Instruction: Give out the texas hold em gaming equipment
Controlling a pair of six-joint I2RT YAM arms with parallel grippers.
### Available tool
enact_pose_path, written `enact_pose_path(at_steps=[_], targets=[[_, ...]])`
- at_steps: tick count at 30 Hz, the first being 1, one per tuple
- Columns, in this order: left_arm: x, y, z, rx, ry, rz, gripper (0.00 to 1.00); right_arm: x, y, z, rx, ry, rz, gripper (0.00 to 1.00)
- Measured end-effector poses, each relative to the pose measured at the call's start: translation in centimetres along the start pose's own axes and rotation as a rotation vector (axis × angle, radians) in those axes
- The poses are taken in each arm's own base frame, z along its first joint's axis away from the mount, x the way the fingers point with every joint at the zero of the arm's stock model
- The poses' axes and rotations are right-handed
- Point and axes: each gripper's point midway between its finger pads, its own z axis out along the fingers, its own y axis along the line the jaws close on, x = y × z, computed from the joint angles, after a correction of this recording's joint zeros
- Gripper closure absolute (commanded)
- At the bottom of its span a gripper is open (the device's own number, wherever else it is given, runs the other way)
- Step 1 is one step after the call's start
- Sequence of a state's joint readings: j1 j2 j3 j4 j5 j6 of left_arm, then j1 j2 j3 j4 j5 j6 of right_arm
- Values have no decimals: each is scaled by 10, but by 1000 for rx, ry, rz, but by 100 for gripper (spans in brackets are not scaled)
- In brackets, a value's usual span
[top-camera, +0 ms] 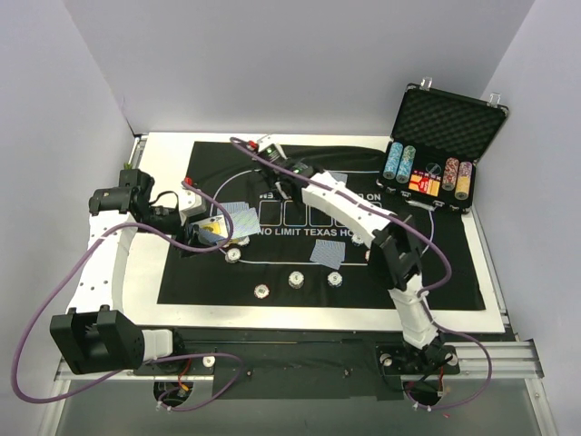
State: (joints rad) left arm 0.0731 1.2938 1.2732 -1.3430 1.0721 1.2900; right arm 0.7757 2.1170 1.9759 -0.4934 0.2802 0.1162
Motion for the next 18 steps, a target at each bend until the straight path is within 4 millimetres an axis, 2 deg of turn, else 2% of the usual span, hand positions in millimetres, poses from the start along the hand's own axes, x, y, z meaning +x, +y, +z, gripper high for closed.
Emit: enact_pose_path(at_steps=[7, 12, 18], targets=[[0, 0, 0, 0, 0, -1, 100, -9, 15, 24, 98, -25, -133, 100], [0, 0, 0, -1, 0, -4, 100, 6, 16, 47, 136, 15, -185, 100], [0, 0, 0, -1, 1, -6, 100, 28, 25, 69, 113, 70, -211, 100]])
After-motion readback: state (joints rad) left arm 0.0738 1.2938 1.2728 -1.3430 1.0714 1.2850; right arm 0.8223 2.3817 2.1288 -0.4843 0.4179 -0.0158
